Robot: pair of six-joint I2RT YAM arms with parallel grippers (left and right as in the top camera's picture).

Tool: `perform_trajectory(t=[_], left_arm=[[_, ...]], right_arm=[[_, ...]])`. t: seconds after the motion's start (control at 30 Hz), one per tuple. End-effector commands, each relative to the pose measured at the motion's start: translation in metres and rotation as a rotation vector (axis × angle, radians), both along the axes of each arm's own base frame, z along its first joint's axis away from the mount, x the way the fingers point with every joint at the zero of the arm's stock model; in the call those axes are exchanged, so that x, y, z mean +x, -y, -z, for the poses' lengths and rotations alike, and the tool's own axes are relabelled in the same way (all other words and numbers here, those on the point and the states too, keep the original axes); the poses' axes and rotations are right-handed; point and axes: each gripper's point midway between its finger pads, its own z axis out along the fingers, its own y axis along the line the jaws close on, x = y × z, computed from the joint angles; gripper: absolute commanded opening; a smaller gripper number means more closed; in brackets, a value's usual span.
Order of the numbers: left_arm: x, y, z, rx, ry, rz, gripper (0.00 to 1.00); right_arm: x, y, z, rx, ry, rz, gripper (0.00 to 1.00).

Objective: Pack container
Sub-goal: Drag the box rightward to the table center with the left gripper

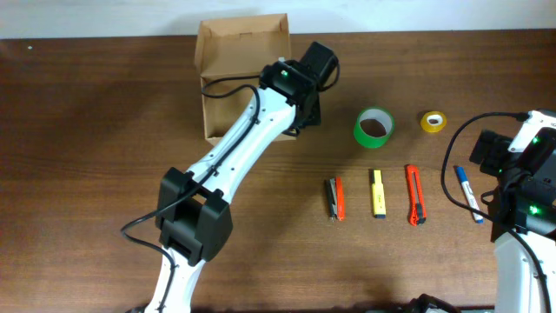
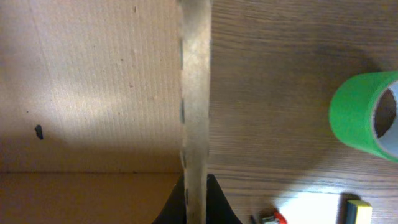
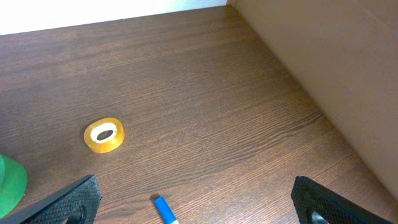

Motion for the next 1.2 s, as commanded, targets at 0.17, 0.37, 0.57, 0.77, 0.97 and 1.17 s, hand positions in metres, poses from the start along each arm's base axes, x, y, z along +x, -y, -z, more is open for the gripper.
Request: perform_trajectory(t=[0.17,0.37,0.57,0.77,0.97,1.17], left_arm=[[-0.02,0.022,0.024,0.026,-0.06,-0.013,0.02],[-0.031,0.029,0.026,0.037,-0.076,0.012,0.02],[-0.035,0.031,0.026,0.04,-0.08,0.011,0.02],[-0.032,0.034,0.033,0.038,-0.08,0.005,0.02],[-0.033,0.033,0.055,0.066,-0.118,0.006,0.02],[-0.033,0.032,0.063,0.078,-0.128,0.004,0.02]], right_arm=[[0.0,0.005,-0.01,-0.013,0.021,0.019,0.99],[0.0,0.005,-0.01,-0.013,0.021,0.019,0.99],[0.0,0.005,-0.01,-0.013,0.021,0.019,0.99],[0.0,0.005,-0.01,-0.013,0.021,0.019,0.99],[0.0,0.005,-0.01,-0.013,0.021,0.019,0.99],[0.0,0.005,-0.01,-0.013,0.021,0.02,0.99]])
